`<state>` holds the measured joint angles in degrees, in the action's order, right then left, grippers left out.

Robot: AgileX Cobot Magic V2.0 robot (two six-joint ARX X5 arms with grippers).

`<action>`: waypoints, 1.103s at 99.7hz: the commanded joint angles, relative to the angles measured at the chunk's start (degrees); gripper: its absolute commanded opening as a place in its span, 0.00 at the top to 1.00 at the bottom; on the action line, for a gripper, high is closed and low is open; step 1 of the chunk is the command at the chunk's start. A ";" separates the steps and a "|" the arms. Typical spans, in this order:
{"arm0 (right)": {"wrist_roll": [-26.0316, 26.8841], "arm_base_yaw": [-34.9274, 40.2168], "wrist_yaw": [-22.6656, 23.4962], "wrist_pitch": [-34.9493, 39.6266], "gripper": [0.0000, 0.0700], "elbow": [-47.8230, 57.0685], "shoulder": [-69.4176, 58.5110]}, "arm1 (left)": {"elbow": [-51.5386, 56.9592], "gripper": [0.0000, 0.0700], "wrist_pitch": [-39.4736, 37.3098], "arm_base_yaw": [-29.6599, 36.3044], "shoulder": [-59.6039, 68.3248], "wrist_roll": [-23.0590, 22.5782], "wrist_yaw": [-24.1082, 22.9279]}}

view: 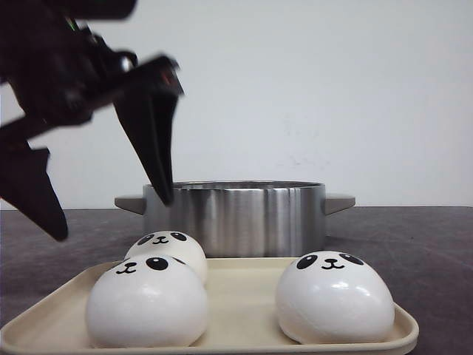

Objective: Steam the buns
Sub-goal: 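Lower the open left gripper onto the farther panda bun nearest it, then close the left gripper on the panda bun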

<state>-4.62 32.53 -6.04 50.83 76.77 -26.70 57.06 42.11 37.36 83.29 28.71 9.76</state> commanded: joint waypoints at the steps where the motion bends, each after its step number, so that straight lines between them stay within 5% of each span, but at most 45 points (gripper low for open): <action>1: 1.18 0.33 0.00 -0.07 1.00 0.81 -0.07 | 1.79 0.03 -1.66 0.37 1.70 0.42 -0.39; 61: 3.15 0.31 0.02 4.59 1.00 0.81 0.31 | 6.29 0.04 -4.46 2.69 11.19 3.58 -6.43; 77: 3.15 0.31 0.02 5.11 1.00 0.81 0.31 | 8.09 0.16 -2.51 3.26 14.08 4.98 -5.84; 105: 3.13 0.31 0.02 6.16 1.00 0.81 0.31 | 9.27 0.18 -2.54 4.02 17.79 5.44 -5.90; 110: 3.13 0.31 0.02 6.56 1.00 0.81 0.31 | 9.27 0.31 -2.47 4.02 18.12 5.44 -5.90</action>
<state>-2.48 32.53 -6.02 57.32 76.77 -26.24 65.21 40.10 40.97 99.63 33.67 3.62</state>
